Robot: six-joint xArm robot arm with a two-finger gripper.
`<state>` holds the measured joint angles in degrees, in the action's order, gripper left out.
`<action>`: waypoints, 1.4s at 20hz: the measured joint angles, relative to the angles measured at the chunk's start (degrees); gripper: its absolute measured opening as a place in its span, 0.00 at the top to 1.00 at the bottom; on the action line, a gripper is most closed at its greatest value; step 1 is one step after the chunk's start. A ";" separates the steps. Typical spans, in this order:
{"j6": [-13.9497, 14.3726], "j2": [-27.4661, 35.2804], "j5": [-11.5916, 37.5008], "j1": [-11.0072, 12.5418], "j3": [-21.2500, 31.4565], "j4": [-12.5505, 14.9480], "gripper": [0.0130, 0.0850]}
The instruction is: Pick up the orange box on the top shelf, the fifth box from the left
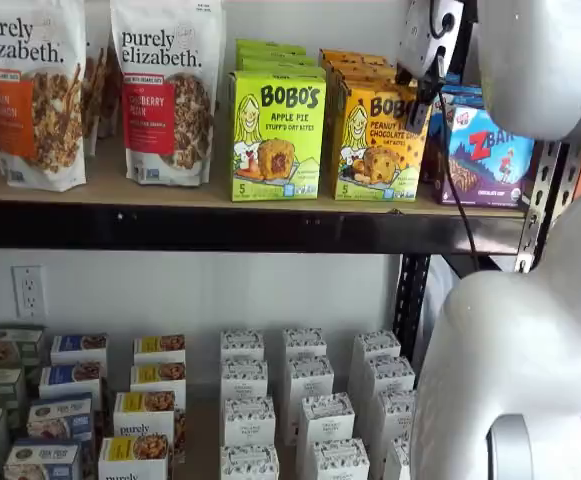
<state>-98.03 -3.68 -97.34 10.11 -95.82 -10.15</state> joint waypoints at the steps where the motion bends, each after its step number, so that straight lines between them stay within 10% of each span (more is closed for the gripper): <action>1: -0.01 -0.06 0.13 0.00 0.11 -0.04 0.28; 16: 0.10 -0.37 0.92 -0.07 0.81 -0.67 0.61; 28: 0.25 0.03 -0.19 -0.12 -0.11 -0.65 0.61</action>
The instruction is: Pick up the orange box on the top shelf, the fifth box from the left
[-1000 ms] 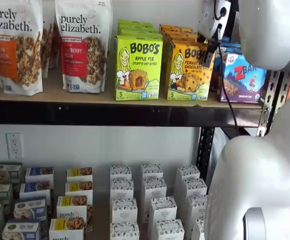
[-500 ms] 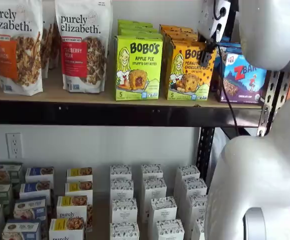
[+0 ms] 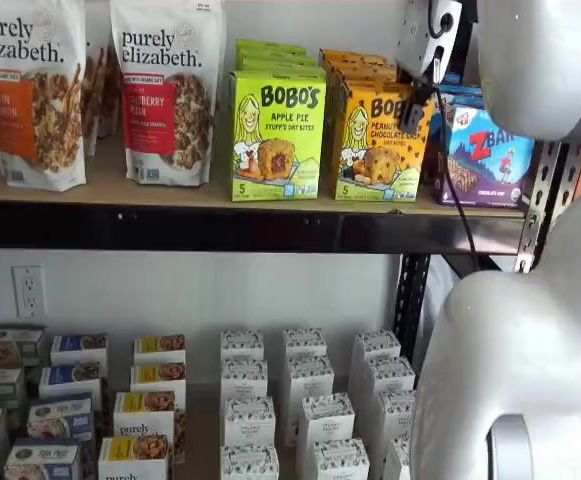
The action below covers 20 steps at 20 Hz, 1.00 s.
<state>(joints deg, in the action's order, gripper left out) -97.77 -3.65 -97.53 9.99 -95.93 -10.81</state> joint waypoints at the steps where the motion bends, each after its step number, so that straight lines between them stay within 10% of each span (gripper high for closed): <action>1: 0.03 -0.05 -0.12 0.00 -0.07 -0.06 0.61; 20: 0.85 -3.65 -4.84 0.24 -0.02 -1.77 0.61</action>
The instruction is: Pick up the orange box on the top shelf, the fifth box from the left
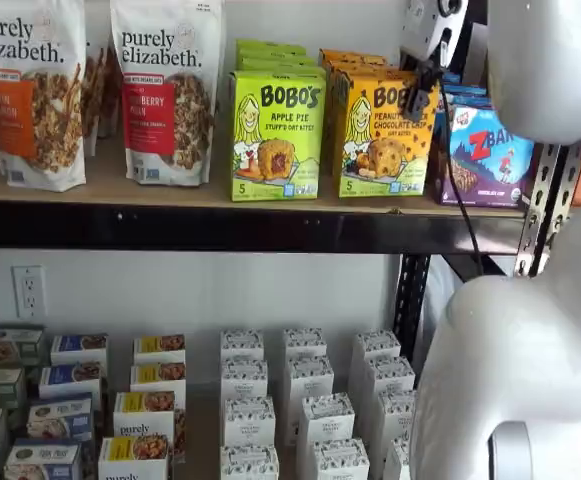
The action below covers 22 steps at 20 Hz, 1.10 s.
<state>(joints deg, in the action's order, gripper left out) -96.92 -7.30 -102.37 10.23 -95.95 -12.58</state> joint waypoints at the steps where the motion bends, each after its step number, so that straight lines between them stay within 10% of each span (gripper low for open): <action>1: 0.15 -0.68 0.36 -0.26 0.59 0.40 0.61; 22: 2.16 -16.31 -2.31 -2.62 12.50 3.83 0.61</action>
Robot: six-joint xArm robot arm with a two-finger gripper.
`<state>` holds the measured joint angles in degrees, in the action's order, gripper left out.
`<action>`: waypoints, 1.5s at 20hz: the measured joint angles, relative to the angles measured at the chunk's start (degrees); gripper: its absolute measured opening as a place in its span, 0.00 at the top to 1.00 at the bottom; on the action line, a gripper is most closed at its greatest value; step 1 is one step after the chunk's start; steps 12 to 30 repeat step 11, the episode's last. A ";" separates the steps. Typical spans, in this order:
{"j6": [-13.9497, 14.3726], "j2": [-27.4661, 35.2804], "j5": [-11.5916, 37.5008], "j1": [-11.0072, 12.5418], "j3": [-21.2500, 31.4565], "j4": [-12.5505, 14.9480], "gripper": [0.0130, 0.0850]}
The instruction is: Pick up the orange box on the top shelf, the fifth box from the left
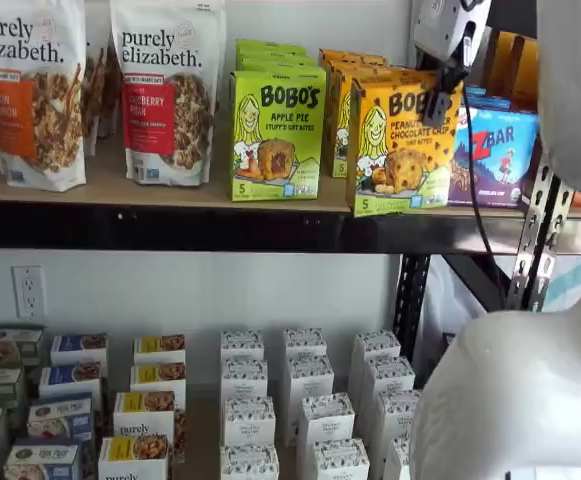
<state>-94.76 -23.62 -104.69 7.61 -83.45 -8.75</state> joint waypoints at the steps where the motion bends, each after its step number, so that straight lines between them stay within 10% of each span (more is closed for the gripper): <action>1: 0.12 -0.88 -0.27 -0.13 0.77 0.09 0.61; 30: 1.13 -6.81 -2.09 -0.66 5.44 -0.75 0.61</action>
